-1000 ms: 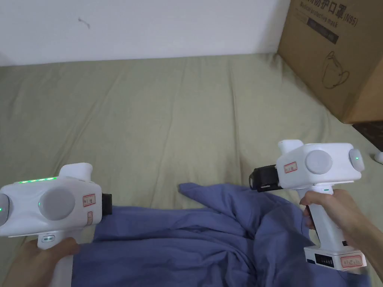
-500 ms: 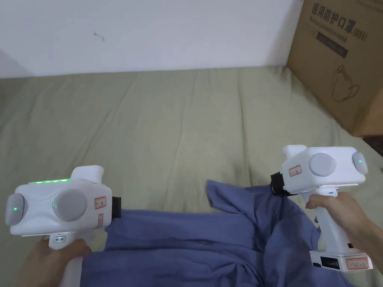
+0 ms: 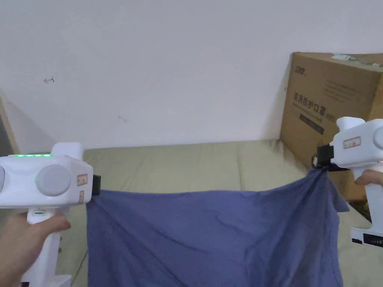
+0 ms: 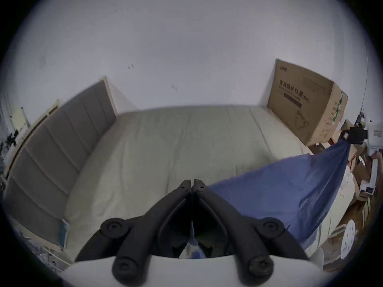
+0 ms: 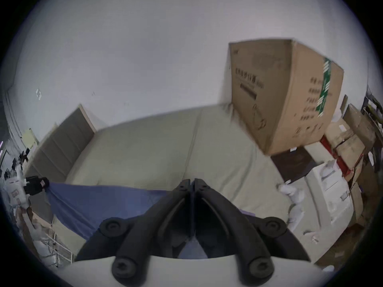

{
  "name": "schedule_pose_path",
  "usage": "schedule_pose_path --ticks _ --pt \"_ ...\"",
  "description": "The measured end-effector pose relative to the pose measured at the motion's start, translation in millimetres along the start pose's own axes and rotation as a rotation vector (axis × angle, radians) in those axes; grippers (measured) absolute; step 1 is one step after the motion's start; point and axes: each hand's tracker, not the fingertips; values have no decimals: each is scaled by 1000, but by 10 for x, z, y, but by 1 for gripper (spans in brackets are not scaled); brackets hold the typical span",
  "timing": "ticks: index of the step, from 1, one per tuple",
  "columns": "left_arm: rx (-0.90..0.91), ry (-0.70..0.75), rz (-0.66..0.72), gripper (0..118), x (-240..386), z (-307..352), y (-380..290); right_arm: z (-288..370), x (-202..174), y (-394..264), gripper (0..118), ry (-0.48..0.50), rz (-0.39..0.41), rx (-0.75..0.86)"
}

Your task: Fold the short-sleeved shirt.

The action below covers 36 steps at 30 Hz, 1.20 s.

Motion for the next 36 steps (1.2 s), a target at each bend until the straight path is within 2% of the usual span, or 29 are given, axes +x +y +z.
schedule_pose_path --ticks 6,11,16,21,27,36 --pt "90 89 7 0 -221 565 254 660 140 242 1 -24 -19 90" --pt "126 100 20 0 -376 792 417 882 173 372 2 -19 -10 124" --pt "159 111 28 0 -416 821 614 858 189 599 2 28 -68 173" --pt "186 125 28 0 -474 666 978 755 -35 959 2 -3 -38 227" --pt "220 159 36 0 -560 285 1757 471 -361 1698 2 -41 -34 293" --pt "297 210 17 0 -603 -272 2879 70 -593 2710 2 -73 -71 363"
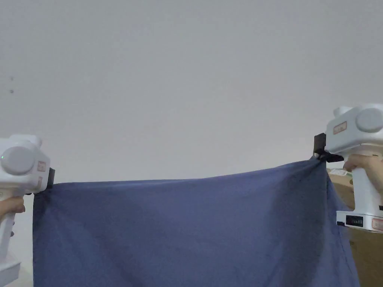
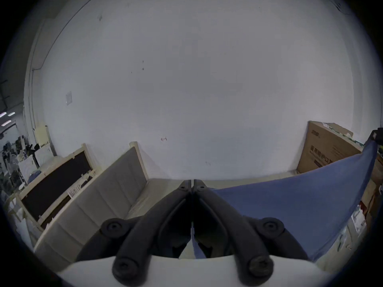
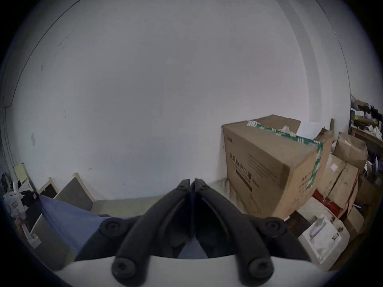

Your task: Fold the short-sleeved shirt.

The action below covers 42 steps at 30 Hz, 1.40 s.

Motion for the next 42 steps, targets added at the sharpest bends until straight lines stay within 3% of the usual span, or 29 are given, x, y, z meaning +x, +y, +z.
schedule_pose_path --ticks 6,11,16,20,24,29,35,40,42 --pt "68 25 2 0 52 -258 450 -178 -127 319 2 -36 6 62" --pt "105 57 -7 0 91 -530 386 -415 -131 236 2 -28 2 58" --pt "33 71 -39 0 177 -975 -292 -923 -120 -387 1 -45 42 -68" --pt "-123 62 -55 0 318 -1424 -1077 -1431 14 -1162 2 -67 6 -209" --pt "-285 47 -56 0 465 -1914 -1973 -1905 146 -2107 1 -132 21 -373" --pt "-453 58 -104 0 656 -2316 -2990 -2232 349 -3130 2 -168 -38 -550" --pt "-561 45 -106 0 617 -2317 -3731 -2080 579 -3880 2 -192 -8 -655" --pt "-595 38 -102 0 444 -1909 -4032 -1516 813 -4180 2 -181 -128 -681" --pt "-595 19 -93 0 362 -1553 -4106 -1251 871 -4272 2 -173 -111 -680"
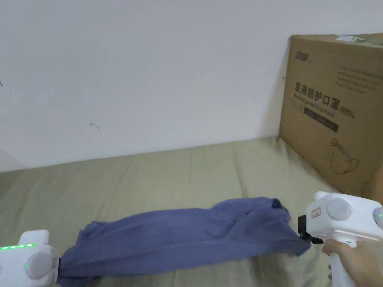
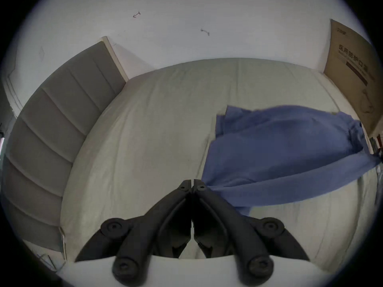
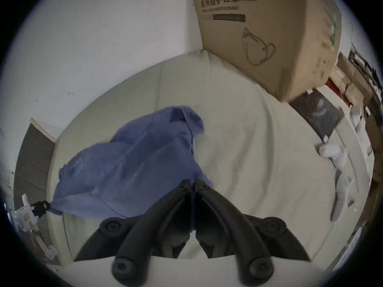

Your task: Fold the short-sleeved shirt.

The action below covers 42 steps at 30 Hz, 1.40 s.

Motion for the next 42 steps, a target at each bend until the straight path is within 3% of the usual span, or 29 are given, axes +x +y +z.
schedule_pose_path --ticks 5,8,11,13,16,22,27,29,30,31,32,33,37,38,39,40,41,42 --pt "3 -39 32 0 -266 570 -746 467 348 -739 1 43 9 -17" --pt "3 -58 40 0 -389 965 -1264 816 514 -1314 2 25 79 -30" --pt "7 -53 2 0 -461 1392 -1842 1187 724 -1870 2 33 61 -20" --pt "12 -52 1 0 -523 1631 -2194 1438 869 -2215 2 45 -11 -10" --pt "3 -61 -4 0 -597 1951 -2656 1727 1051 -2635 1 49 -8 -18" --pt "-33 -98 6 0 -617 2322 -3357 1933 1350 -3146 1 4 1 -50" --pt "-29 -105 -10 0 -571 2347 -3468 1982 1379 -3205 2 31 -10 -16" --pt "-22 -102 -5 24 -548 2389 -3415 2004 1338 -3174 12 26 18 -16" --pt "-10 -113 8 46 -555 2413 -3393 2030 1317 -3171 29 7 42 0" --pt "-6 -129 14 78 -613 2423 -3360 2059 1304 -3162 64 2 58 3" --pt "0 -136 20 94 -616 2461 -3348 2100 1300 -3154 82 8 68 5" --pt "20 -142 26 98 -619 2512 -3337 2153 1298 -3146 85 11 76 22" --pt "42 -218 24 94 -669 2696 -3314 2377 1263 -3125 84 57 106 61" --pt "55 -232 22 85 -677 2741 -3326 2427 1243 -3138 80 69 119 68" --pt "52 -239 17 66 -696 2800 -3346 2485 1212 -3162 66 73 140 72" --pt "52 -250 16 22 -703 2846 -3379 2540 1178 -3201 23 70 167 85" --pt "49 -242 16 0 -692 2849 -3422 2554 1145 -3248 0 47 188 99" --pt "41 -231 21 0 -679 2859 -3492 2545 1118 -3306 0 -2 194 111"
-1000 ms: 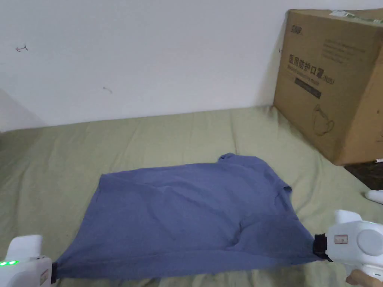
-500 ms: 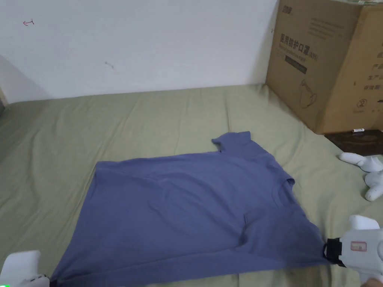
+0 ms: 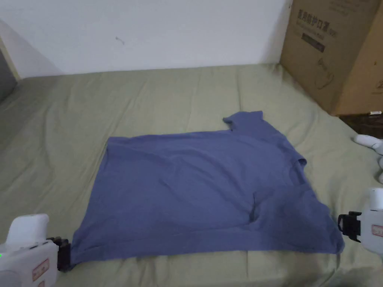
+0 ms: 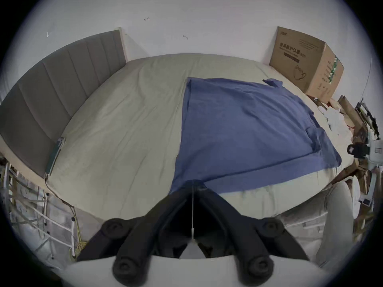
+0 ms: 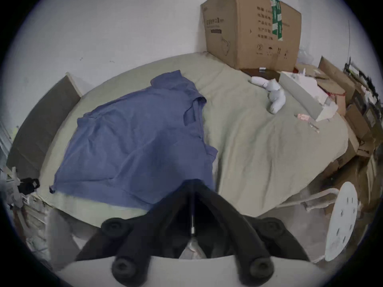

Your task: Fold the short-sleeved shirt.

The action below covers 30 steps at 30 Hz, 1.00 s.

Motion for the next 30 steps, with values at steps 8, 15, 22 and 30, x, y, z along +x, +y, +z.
schedule_pose_path --ticks 8,15,22,30 --pt "-72 39 32 62 -186 -142 -108 -193 -22 -197 0 42 -18 -81" --pt "-257 66 40 76 -250 -811 -65 -338 -46 -201 0 47 -13 -114" --pt "-208 36 -15 1 -200 -726 13 -393 -60 -175 0 50 0 -137" --pt "-205 6 6 1 -104 -662 12 -619 83 50 66 40 -16 -134"
